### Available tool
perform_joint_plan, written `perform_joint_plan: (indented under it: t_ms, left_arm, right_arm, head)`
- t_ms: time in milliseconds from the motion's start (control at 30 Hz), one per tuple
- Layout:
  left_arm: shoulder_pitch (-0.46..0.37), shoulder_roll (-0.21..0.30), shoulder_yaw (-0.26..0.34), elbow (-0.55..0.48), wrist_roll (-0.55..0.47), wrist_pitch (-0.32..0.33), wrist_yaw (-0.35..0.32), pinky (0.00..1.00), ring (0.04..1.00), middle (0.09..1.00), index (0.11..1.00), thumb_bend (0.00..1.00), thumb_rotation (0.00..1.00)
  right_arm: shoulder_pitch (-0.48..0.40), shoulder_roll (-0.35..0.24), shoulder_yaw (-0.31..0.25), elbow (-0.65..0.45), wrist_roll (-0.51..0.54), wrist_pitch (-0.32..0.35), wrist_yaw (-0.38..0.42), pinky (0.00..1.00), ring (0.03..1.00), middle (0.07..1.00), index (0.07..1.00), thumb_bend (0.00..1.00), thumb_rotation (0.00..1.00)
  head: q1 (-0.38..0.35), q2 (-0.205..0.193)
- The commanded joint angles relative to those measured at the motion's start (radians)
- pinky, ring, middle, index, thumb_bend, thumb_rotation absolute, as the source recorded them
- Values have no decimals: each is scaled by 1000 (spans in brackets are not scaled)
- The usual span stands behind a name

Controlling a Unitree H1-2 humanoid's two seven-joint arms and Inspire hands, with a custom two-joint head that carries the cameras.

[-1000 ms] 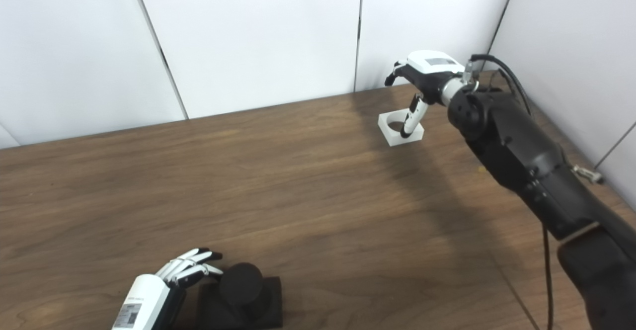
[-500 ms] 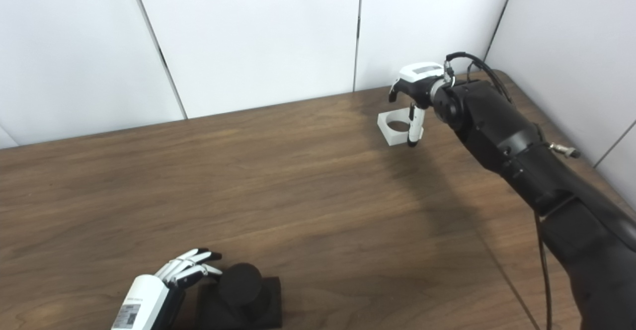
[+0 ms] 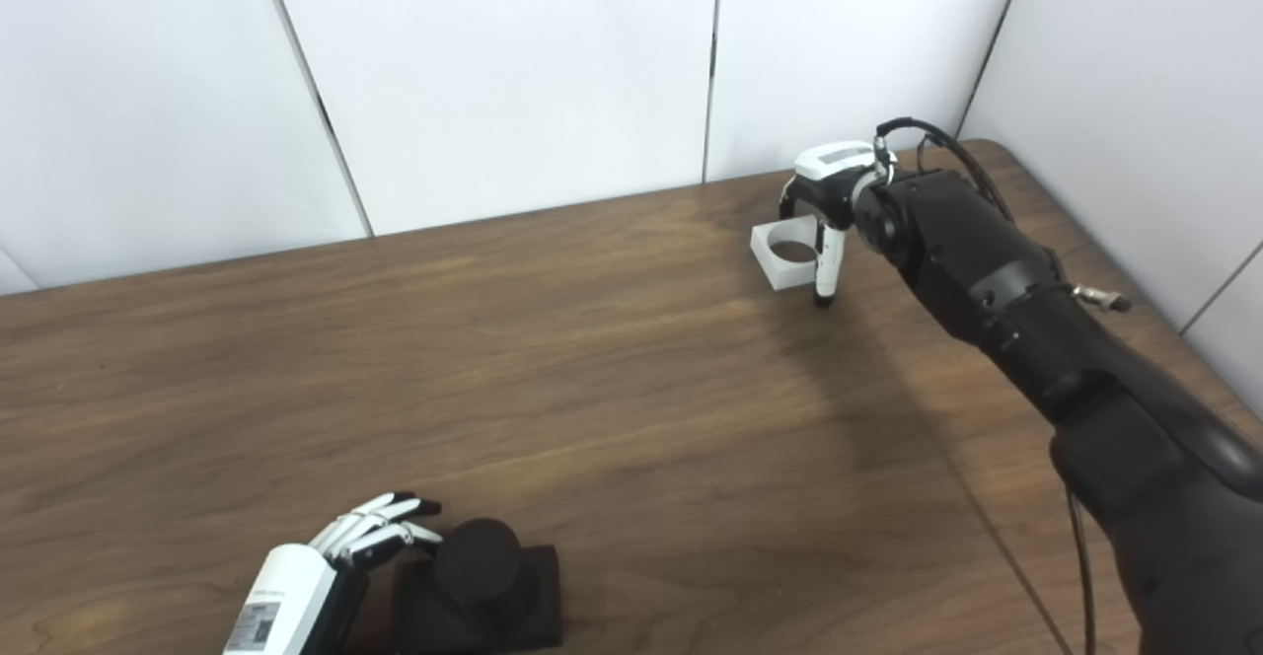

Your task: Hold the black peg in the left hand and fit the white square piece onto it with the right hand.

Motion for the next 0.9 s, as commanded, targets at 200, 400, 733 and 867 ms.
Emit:
perform_joint_plan:
  t_ms: [200,400,733,867]
  left_arm:
    - [33,-1,-9,-11,6,39,-58,773,846,790,488,515,43]
    - [32,-5,-12,-12,12,41,-54,773,845,791,488,515,43]
    - [26,-22,-20,-18,24,54,-55,764,839,787,488,516,43]
    - [23,-37,-27,-18,41,64,-58,762,840,787,488,516,43]
  right_arm:
    - [-23,-9,-13,-9,-2,-46,-72,929,977,867,661,843,129]
    - [3,2,-41,1,8,-104,-202,825,874,769,487,531,128]
    - [29,9,-57,-19,4,-92,-260,814,847,744,483,521,123]
    - [43,-14,-72,-144,19,-91,-188,849,884,759,484,522,125]
  head:
    - [7,1]
    - [12,1]
    - [48,14]
    - [103,30]
